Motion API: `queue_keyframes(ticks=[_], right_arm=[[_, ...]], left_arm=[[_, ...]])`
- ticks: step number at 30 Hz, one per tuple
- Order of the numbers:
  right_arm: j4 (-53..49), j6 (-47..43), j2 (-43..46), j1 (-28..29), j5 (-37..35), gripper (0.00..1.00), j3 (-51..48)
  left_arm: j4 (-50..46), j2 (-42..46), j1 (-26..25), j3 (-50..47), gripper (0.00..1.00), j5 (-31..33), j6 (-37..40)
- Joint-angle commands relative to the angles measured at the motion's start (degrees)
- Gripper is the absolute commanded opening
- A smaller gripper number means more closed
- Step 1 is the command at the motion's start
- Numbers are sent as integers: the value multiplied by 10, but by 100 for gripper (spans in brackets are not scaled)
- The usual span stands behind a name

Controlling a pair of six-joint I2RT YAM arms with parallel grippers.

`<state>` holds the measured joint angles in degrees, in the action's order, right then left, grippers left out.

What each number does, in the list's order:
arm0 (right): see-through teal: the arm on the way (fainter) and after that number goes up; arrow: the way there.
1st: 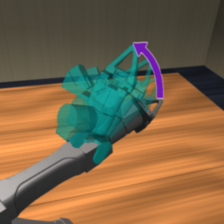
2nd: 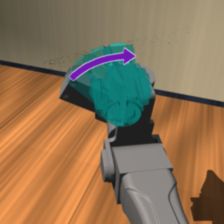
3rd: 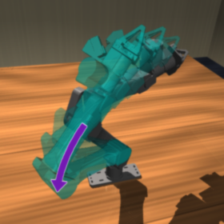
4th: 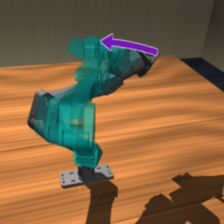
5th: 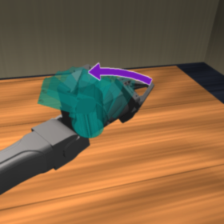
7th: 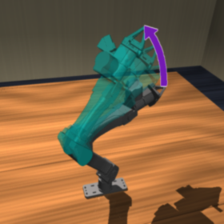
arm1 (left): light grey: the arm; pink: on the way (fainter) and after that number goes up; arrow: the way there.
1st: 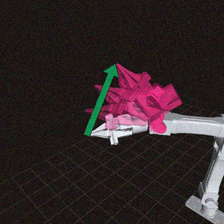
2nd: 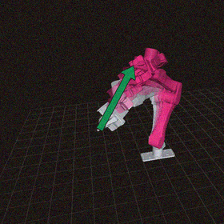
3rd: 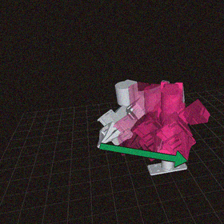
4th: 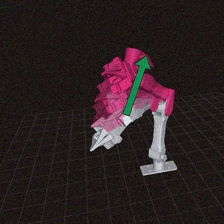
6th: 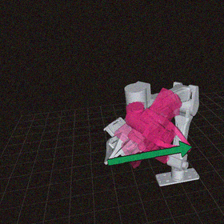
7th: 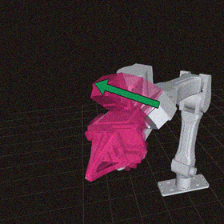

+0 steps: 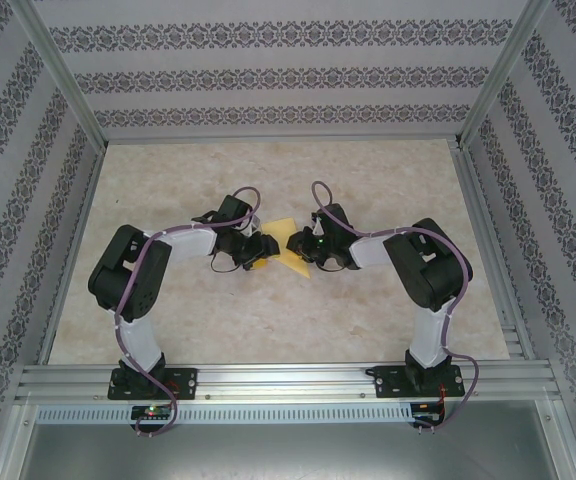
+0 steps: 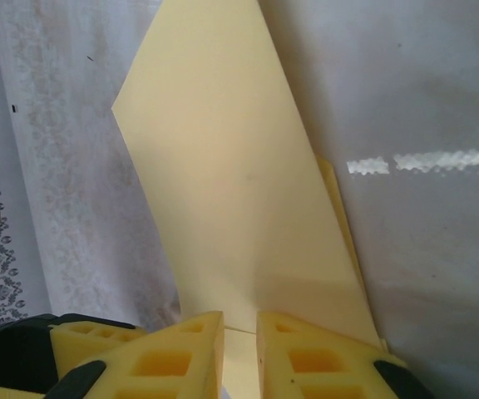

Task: Fold a paper plane with a square sheet of paper (pick it up from the middle)
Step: Fold the wing for the fifth time at the center of the table.

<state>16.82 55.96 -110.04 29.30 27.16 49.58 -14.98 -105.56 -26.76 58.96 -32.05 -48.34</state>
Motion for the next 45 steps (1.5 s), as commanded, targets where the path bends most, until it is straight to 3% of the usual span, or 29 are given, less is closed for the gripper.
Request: queue_keyframes(ticks=[1, 12, 22, 31, 45], right_arm=[[-1, 12, -17, -12, -3, 16, -24], [41, 44, 3, -22, 32, 15, -42], [-177, -98, 86, 12, -70, 16, 36], [-226, -116, 76, 15, -120, 17, 49], [-207, -84, 46, -3, -101, 19, 36]], left_arm=[[11, -4, -6, 16, 50, 20, -8], [18, -30, -14, 33, 46, 7, -13], [11, -32, -14, 34, 45, 13, -9], [10, -35, -14, 36, 45, 4, -4], [13, -39, -15, 38, 48, -10, -4]])
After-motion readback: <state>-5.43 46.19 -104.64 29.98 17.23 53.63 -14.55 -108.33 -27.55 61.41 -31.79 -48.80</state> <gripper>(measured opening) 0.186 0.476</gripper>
